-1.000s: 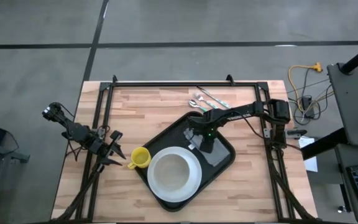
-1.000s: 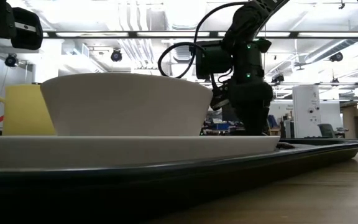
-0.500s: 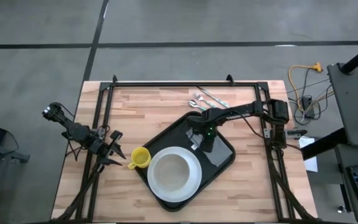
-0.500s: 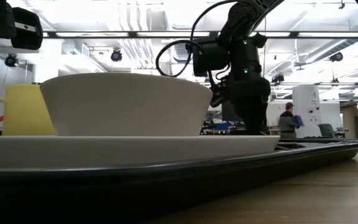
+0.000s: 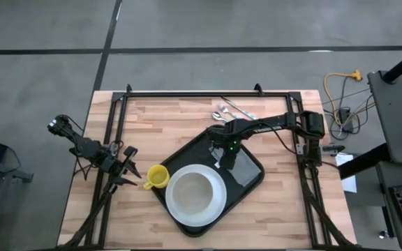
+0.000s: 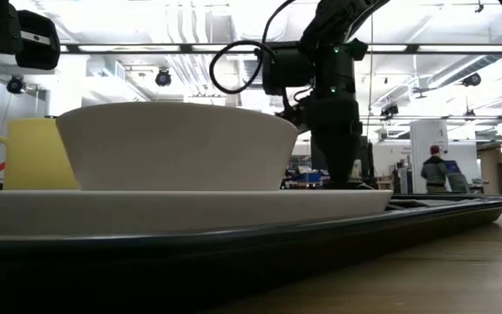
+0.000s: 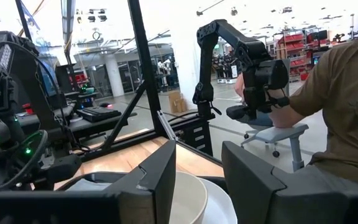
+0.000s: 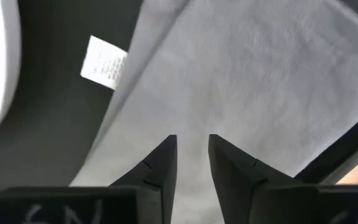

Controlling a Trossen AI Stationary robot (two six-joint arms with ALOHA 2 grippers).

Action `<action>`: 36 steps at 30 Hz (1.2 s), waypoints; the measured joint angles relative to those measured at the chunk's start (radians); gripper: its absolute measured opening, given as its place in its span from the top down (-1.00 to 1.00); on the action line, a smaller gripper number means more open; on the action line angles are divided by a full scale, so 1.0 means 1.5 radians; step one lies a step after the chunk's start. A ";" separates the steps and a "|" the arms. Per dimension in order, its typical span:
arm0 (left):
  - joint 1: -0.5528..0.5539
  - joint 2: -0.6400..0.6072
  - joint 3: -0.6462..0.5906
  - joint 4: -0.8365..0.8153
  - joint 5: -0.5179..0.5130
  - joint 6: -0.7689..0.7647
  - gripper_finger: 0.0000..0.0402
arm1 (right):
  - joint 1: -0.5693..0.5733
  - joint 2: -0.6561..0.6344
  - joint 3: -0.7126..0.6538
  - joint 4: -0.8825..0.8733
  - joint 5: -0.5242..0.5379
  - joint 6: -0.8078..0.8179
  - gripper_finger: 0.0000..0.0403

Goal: Set up tray
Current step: Put the blue fork on the gray napkin on the black tray

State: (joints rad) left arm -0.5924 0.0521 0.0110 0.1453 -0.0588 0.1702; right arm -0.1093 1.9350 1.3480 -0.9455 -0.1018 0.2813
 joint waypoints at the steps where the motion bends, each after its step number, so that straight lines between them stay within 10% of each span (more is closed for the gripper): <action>1: 0.000 0.000 0.000 0.000 0.000 0.000 0.42 | 0.000 0.000 0.004 0.001 0.000 0.000 0.57; 18: 0.000 0.000 0.000 0.000 0.000 0.000 0.42 | -0.018 -0.001 0.025 0.028 0.155 0.119 0.66; 36: 0.000 0.000 0.000 0.000 0.000 0.000 0.42 | -0.169 -0.003 0.082 -0.009 0.065 0.094 0.66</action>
State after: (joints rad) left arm -0.5925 0.0521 0.0109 0.1452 -0.0589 0.1703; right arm -0.3628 1.9308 1.4711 -0.9594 -0.0040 0.4218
